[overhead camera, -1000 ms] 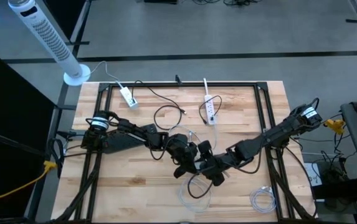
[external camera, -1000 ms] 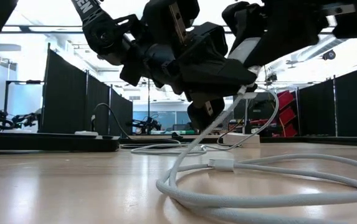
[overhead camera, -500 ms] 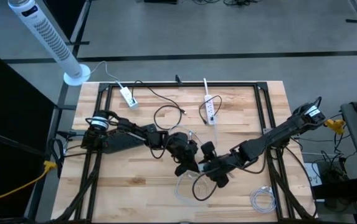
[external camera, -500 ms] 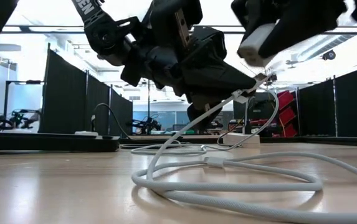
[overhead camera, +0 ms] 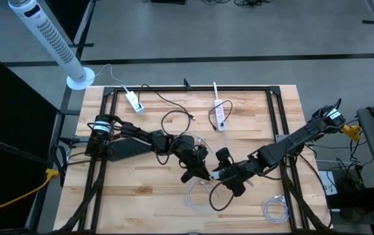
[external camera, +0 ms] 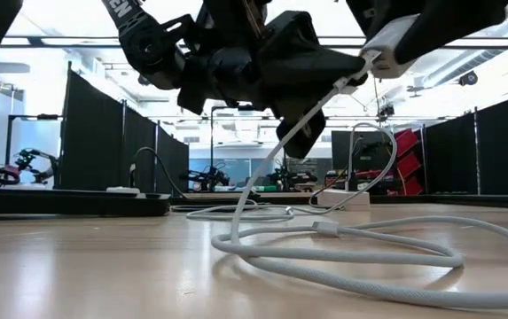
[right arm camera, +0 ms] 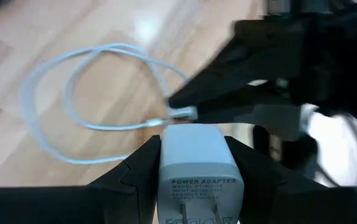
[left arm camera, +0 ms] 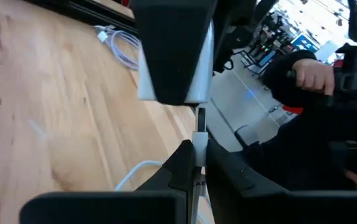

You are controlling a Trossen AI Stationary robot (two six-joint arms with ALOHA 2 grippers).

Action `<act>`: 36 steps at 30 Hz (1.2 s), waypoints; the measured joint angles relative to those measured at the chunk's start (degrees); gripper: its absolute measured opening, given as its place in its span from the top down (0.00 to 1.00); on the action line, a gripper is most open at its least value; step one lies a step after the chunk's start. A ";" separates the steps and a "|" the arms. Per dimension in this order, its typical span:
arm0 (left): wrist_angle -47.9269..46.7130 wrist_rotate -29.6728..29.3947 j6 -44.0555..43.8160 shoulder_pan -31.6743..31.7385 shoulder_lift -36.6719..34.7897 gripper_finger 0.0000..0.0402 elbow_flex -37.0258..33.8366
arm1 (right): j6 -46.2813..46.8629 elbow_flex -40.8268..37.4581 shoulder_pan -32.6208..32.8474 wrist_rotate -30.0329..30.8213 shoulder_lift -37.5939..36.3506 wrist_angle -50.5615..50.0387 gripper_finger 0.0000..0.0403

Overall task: Insert USB
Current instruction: Insert the left white USB cable into the white charger adapter

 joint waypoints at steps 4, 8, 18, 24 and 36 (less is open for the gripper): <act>0.53 0.09 0.06 0.01 0.01 0.96 0.00 | -0.21 -0.02 0.12 -0.25 -0.04 1.70 0.65; 1.07 -0.10 0.18 -0.05 0.02 0.96 0.00 | -1.82 -0.02 0.40 -0.22 -0.04 2.99 0.65; 3.21 1.19 0.08 -0.10 0.15 0.96 -0.11 | -6.39 -0.02 0.37 0.34 0.13 5.79 0.65; 3.80 1.09 -0.04 0.06 0.17 0.96 -0.11 | -8.59 -0.02 0.35 1.07 0.13 5.85 0.65; 5.58 0.89 -1.37 0.93 0.15 0.96 -0.11 | -5.97 0.00 1.81 5.39 0.15 4.03 0.65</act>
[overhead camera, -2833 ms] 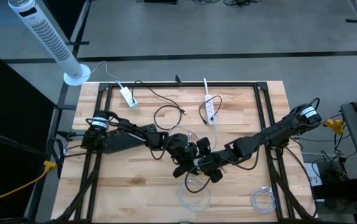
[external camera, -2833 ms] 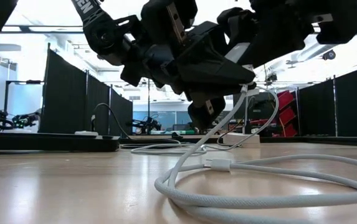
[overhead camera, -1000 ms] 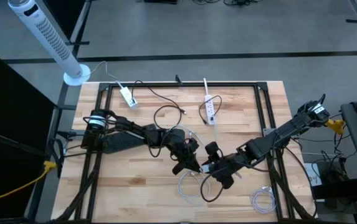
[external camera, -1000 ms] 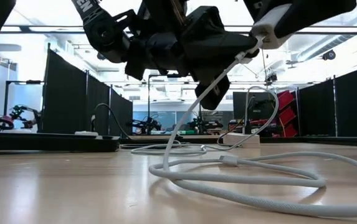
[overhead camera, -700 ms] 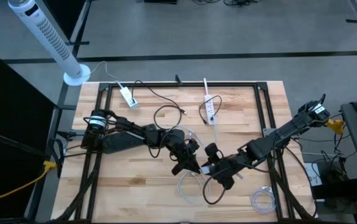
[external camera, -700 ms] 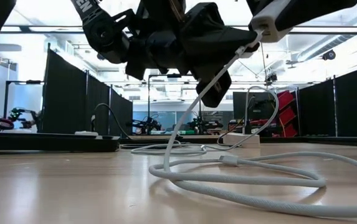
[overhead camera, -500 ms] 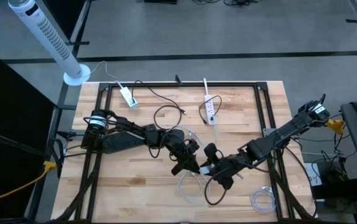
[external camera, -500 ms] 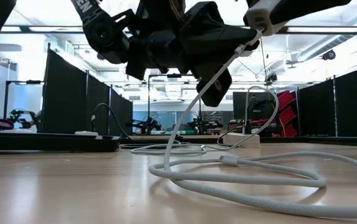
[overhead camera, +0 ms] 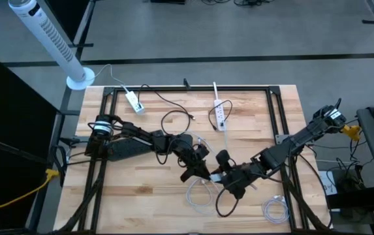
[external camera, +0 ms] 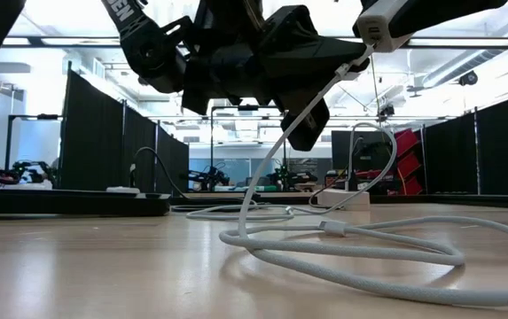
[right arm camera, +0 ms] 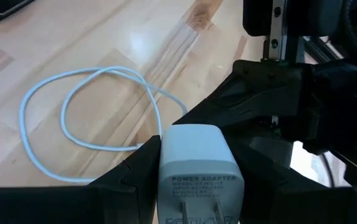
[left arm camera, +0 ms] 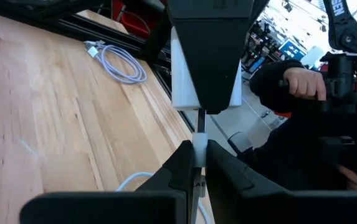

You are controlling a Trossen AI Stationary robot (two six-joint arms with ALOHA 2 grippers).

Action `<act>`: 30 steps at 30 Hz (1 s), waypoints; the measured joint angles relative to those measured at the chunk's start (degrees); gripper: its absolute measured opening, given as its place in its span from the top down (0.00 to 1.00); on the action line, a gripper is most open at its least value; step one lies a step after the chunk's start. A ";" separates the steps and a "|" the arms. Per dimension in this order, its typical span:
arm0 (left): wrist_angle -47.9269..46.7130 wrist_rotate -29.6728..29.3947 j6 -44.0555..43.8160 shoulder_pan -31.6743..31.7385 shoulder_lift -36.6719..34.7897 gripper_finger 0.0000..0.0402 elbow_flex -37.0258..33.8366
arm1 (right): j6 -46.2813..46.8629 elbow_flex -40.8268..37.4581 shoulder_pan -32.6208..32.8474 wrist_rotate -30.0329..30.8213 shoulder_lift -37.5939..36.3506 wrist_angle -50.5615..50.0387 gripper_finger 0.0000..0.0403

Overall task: Insert USB
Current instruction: Insert the left white USB cable into the white charger adapter

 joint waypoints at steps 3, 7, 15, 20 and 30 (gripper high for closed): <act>0.11 -0.20 -0.01 0.09 -0.04 0.96 0.00 | -0.18 0.00 0.33 1.25 0.00 -0.38 0.65; 0.71 -0.22 -0.02 0.15 -0.04 0.96 0.00 | -0.89 0.00 0.33 1.29 0.00 -0.36 0.65; 0.95 -0.40 -0.96 0.24 -0.07 0.96 0.00 | -1.07 0.00 0.39 2.60 0.00 -1.39 0.65; 0.76 0.09 -1.07 0.22 -0.83 0.96 0.00 | -0.44 0.02 0.67 3.15 0.02 -1.55 0.65; 0.41 -1.05 -0.81 0.20 -1.14 0.96 -0.13 | -1.05 -0.28 1.03 4.88 0.07 -1.56 0.65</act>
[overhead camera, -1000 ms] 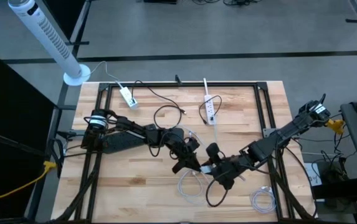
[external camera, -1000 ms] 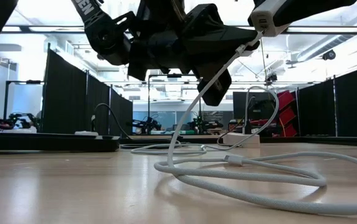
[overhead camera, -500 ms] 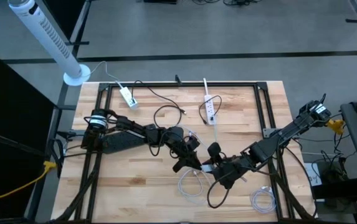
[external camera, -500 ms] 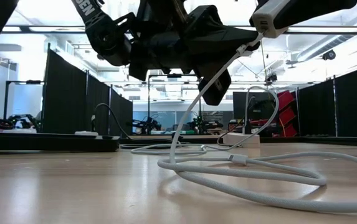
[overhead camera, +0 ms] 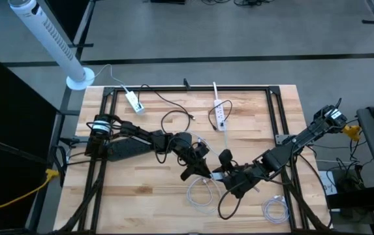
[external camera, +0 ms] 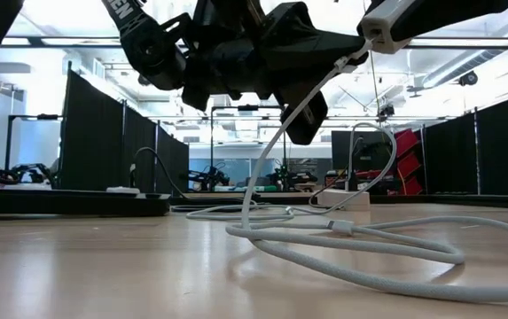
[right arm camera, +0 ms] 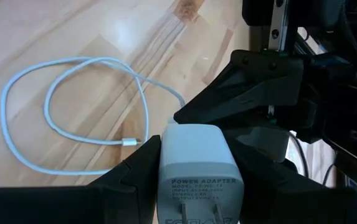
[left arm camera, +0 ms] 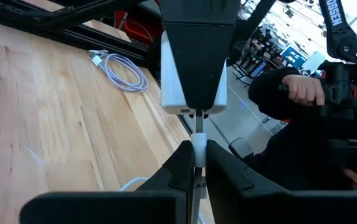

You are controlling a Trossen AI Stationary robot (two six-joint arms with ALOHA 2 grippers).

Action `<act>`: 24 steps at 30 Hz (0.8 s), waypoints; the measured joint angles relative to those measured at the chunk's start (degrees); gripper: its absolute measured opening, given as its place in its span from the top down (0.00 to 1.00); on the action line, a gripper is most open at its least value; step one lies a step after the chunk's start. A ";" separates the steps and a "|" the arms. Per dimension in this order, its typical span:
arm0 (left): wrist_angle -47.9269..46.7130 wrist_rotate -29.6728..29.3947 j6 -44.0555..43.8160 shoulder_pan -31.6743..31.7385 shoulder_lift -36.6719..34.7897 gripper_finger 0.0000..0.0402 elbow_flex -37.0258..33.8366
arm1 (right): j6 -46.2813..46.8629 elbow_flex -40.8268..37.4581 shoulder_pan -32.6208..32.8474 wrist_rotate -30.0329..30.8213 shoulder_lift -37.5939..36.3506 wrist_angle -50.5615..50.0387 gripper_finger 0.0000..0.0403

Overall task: Insert USB
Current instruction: Insert the left white USB cable into the white charger adapter

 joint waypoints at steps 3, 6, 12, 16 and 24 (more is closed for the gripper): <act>-0.26 -0.61 -0.10 -0.04 -0.01 0.96 -0.09 | -0.45 -0.69 0.00 0.56 0.00 0.76 0.65; -2.36 -1.70 -0.03 -0.04 -0.29 0.96 -0.09 | -0.59 -1.96 -0.05 1.56 0.07 2.58 0.65; -3.53 -2.40 0.35 0.02 -0.42 0.96 -0.09 | -0.68 -3.17 -0.17 4.09 0.07 3.55 0.65; -3.48 -1.62 0.46 -0.11 -0.44 0.96 -0.09 | -2.97 -3.24 0.00 2.49 0.07 6.62 0.65; 3.55 -4.62 0.91 0.13 -0.68 0.96 0.17 | -4.40 -2.97 -0.39 1.27 0.00 11.04 0.65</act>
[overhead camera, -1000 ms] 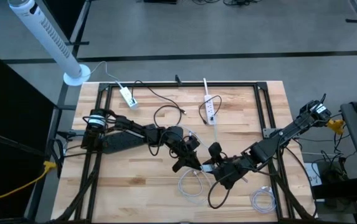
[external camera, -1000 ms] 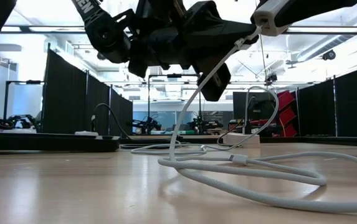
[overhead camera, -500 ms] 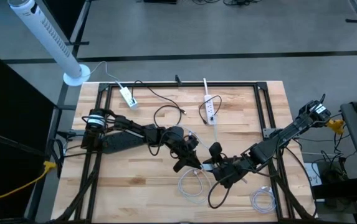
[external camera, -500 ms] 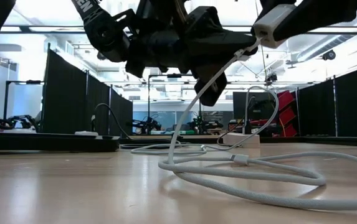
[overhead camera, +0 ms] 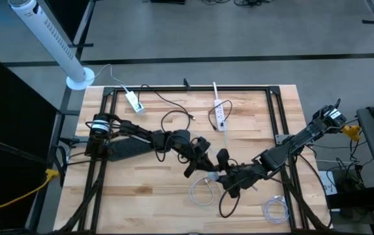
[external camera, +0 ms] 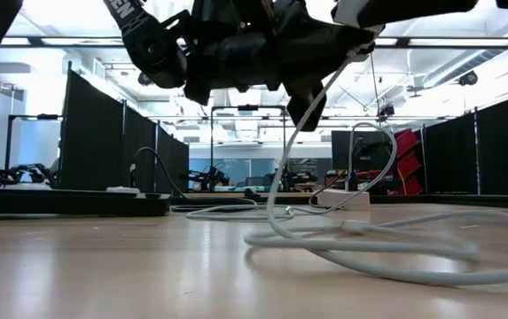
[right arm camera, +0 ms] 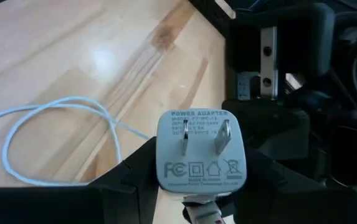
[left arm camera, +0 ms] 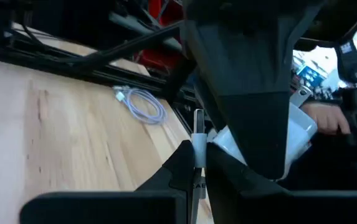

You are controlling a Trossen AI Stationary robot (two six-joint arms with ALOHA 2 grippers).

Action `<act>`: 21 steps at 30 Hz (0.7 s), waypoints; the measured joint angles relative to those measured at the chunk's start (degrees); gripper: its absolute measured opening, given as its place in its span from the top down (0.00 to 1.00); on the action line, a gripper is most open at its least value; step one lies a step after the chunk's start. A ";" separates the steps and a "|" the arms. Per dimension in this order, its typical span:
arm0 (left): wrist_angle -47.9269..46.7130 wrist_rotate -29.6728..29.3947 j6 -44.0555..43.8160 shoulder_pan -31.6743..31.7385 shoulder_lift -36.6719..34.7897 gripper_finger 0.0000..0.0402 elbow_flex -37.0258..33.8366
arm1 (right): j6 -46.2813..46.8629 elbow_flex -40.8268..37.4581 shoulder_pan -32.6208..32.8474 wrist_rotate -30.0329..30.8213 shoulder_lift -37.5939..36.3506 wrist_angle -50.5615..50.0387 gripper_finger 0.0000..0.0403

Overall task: Insert USB
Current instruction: Insert the left white USB cable into the white charger adapter

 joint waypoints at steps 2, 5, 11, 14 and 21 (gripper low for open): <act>-0.32 0.32 0.01 -0.05 0.00 0.96 0.00 | 0.39 0.02 0.10 0.05 0.02 -0.27 0.65; -0.60 0.51 -0.04 0.01 -0.01 0.96 -0.05 | 0.63 -0.02 0.74 0.75 -0.78 -1.32 0.65; 1.56 2.88 -0.18 -0.13 -0.50 0.96 -0.27 | 3.33 -0.50 2.90 2.11 -7.75 -5.34 0.65; 3.17 5.04 -0.10 -0.24 -0.50 0.96 -0.39 | 5.45 -0.93 2.72 3.69 -10.32 -5.43 0.65; 3.70 5.91 -0.06 -0.28 -0.50 0.96 -0.54 | 5.25 -1.20 2.75 3.32 -10.85 -4.65 0.65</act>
